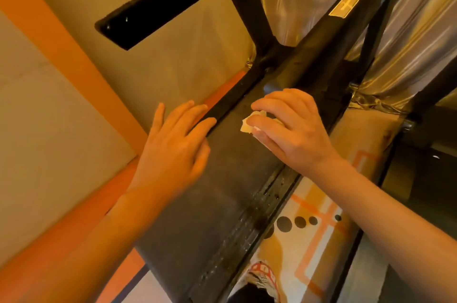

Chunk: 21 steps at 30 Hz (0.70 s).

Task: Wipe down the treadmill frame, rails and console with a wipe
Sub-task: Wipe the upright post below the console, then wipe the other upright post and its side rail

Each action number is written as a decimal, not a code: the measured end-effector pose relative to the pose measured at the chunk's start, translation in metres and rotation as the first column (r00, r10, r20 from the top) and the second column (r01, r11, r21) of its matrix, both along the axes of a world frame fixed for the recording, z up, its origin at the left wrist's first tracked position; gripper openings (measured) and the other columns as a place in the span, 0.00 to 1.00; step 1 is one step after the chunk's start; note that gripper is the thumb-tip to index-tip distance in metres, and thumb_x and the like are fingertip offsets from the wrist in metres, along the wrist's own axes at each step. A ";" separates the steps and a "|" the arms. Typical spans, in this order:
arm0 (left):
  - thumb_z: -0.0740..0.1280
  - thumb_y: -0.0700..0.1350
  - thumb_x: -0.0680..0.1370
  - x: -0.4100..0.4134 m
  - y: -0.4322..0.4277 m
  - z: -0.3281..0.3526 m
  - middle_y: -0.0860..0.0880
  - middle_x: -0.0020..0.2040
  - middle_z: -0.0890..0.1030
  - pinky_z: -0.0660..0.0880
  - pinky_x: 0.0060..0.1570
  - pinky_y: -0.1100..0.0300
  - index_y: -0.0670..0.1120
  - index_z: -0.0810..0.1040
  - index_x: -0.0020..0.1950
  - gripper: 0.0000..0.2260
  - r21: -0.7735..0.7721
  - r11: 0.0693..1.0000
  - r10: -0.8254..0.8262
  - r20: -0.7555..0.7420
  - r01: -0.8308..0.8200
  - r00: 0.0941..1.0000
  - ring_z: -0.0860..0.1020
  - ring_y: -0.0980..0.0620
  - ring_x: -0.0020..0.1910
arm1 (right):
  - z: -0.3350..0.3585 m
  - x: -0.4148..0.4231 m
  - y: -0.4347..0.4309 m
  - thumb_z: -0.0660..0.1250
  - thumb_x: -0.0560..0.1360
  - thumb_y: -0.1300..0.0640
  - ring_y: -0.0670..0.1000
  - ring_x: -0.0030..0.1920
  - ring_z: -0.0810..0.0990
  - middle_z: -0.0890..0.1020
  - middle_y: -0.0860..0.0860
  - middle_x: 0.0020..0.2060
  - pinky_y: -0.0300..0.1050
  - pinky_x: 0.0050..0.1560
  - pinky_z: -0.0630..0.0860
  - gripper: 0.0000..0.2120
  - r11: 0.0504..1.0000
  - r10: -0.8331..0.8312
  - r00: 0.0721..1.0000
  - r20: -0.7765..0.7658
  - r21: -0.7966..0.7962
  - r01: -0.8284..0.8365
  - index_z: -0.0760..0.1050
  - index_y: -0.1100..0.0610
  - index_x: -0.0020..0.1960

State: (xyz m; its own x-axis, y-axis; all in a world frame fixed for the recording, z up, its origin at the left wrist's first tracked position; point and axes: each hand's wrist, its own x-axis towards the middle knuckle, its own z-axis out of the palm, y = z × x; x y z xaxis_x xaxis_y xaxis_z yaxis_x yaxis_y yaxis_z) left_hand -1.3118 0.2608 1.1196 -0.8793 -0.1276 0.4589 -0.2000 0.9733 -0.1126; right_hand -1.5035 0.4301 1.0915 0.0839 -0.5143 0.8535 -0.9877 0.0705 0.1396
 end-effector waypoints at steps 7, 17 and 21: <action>0.58 0.50 0.81 0.038 -0.001 -0.014 0.44 0.70 0.77 0.58 0.73 0.30 0.46 0.80 0.66 0.18 -0.004 0.973 0.230 -0.044 -0.230 0.972 0.70 0.42 0.73 | 0.004 0.022 -0.051 0.62 0.85 0.54 0.58 0.61 0.79 0.83 0.57 0.57 0.56 0.68 0.70 0.12 0.993 0.080 0.997 -0.014 0.088 -0.078 0.83 0.57 0.53; 0.54 0.56 0.83 0.072 -0.014 -0.017 0.42 0.71 0.75 0.45 0.75 0.33 0.48 0.80 0.67 0.21 -0.075 0.896 0.433 -0.061 -0.437 0.899 0.70 0.38 0.74 | -0.008 0.043 -0.105 0.68 0.81 0.56 0.59 0.59 0.81 0.83 0.56 0.55 0.62 0.70 0.69 0.06 0.994 0.097 0.995 0.016 0.039 -0.098 0.82 0.55 0.50; 0.54 0.56 0.83 0.079 -0.034 -0.018 0.41 0.71 0.74 0.48 0.73 0.29 0.48 0.79 0.67 0.22 -0.112 0.853 0.507 -0.051 -0.510 0.860 0.69 0.37 0.74 | -0.015 0.051 -0.132 0.69 0.80 0.54 0.57 0.62 0.79 0.83 0.54 0.55 0.62 0.73 0.65 0.05 0.995 0.088 0.996 0.034 0.040 -0.090 0.82 0.54 0.50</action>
State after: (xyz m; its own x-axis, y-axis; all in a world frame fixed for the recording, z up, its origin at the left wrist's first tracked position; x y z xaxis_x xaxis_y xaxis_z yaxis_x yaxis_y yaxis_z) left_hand -1.2330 0.2263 1.1017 -0.6975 -0.4990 0.5143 -0.6667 0.7151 -0.2102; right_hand -1.4526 0.2983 1.0762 0.1034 -0.5408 0.8348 -0.9939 -0.0228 0.1083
